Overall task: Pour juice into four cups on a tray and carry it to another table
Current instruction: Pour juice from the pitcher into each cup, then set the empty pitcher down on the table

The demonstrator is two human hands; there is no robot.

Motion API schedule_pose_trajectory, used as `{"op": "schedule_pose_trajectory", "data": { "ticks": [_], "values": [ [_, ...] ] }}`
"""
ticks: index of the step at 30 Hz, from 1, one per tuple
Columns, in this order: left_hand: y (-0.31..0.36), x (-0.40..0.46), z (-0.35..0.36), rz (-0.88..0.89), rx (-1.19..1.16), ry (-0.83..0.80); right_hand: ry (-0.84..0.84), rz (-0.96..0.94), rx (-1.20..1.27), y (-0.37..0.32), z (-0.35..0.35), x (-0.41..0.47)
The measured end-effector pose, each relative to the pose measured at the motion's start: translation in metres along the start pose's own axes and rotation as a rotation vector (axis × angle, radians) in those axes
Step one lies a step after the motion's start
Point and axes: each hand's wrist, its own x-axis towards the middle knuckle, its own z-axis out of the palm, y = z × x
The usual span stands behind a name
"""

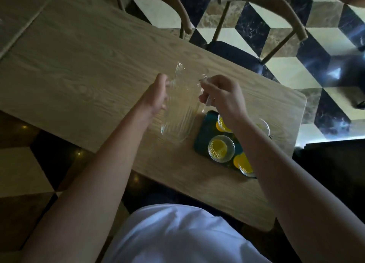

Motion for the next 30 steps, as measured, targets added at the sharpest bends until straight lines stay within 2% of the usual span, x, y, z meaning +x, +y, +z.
{"op": "schedule_pose_trajectory", "data": {
  "ticks": [5,12,18,30],
  "values": [
    [-0.023,0.029,0.004,0.100,-0.063,0.012,0.059,-0.153,-0.107,0.018,0.009,0.013],
    [-0.027,0.054,0.006,0.159,-0.147,0.060,0.072,-0.231,-0.088,0.026,0.024,0.039],
    [-0.024,0.065,0.004,0.149,-0.169,0.116,0.059,-0.227,-0.091,0.035,0.027,0.058],
    [-0.034,0.067,0.008,0.249,-0.130,0.163,0.029,-0.235,-0.092,0.042,0.026,0.063]
  ]
}}
